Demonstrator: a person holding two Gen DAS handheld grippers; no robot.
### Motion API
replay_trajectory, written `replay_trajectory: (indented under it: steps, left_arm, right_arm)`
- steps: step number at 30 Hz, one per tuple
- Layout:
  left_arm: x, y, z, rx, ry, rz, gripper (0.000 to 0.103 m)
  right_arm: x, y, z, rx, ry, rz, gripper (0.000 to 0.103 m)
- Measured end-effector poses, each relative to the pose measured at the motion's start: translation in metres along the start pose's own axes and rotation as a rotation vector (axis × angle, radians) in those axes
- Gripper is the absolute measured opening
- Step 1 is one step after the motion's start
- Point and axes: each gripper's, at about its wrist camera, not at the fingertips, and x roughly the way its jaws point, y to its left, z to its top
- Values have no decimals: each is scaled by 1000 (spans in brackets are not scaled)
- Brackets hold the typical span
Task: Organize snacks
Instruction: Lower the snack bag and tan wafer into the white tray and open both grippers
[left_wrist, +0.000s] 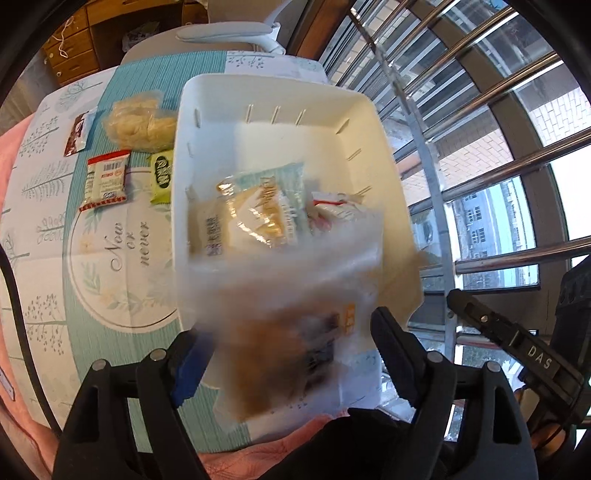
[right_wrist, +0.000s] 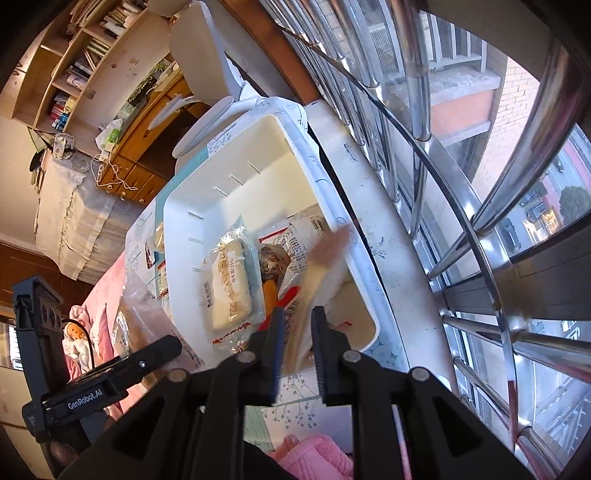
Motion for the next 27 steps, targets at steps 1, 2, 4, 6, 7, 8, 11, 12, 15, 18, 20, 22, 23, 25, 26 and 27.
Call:
replay_trajectory:
  steps: [1, 2, 4, 6, 7, 8, 11, 12, 15, 18, 20, 22, 23, 25, 26, 27]
  left_arm:
    - [-1, -1, 0, 1, -5, -7, 82]
    - [-2, -2, 1, 3, -10, -8, 83]
    - [-3, -2, 0, 8, -11, -4, 84]
    - [-3, -1, -1, 7, -8, -3, 84]
    - [-4, 0, -2, 6, -8, -3, 84]
    - [-4, 1, -4, 4, -7, -4, 84]
    - [-9, 6, -7, 0, -15, -3, 84]
    - [-11, 8, -9, 0, -19, -4, 84]
    - [-16, 14, -14, 1, -26, -7, 84]
    - [-22, 22, -20, -2, -34, -18, 84]
    - [-26, 29, -25, -5, -37, -20, 84]
    - [-30, 37, -30, -8, -39, -22, 84]
    - [-32, 43, -33, -10, -40, -23, 84]
    - [-37, 54, -38, -14, -42, -20, 84]
    - [-40, 61, -40, -16, -43, -19, 84]
    - [-43, 67, -43, -19, -43, -17, 84]
  right_arm:
    - [1, -1, 1, 0, 3, -2, 33]
    - [1, -1, 1, 1, 6, -1, 38]
    - [3, -3, 0, 5, 12, 4, 38]
    - [3, -3, -1, 10, 17, 5, 38]
    - [4, -3, -1, 12, 19, 7, 38]
    - [5, -2, -2, 14, 22, 9, 38]
    - [6, -1, -4, 19, 29, 17, 38]
    - [7, 1, -5, 22, 32, 19, 38]
    - [12, 4, -9, 32, 49, 21, 38]
    - [17, 9, -14, 42, 67, 21, 38]
    - [20, 15, -19, 44, 78, 18, 38]
    - [24, 20, -24, 43, 92, 17, 38]
    - [27, 24, -27, 42, 101, 16, 38]
    - [33, 33, -32, 41, 114, 15, 38]
    - [35, 38, -36, 41, 119, 15, 38]
    - [38, 42, -38, 41, 123, 17, 38]
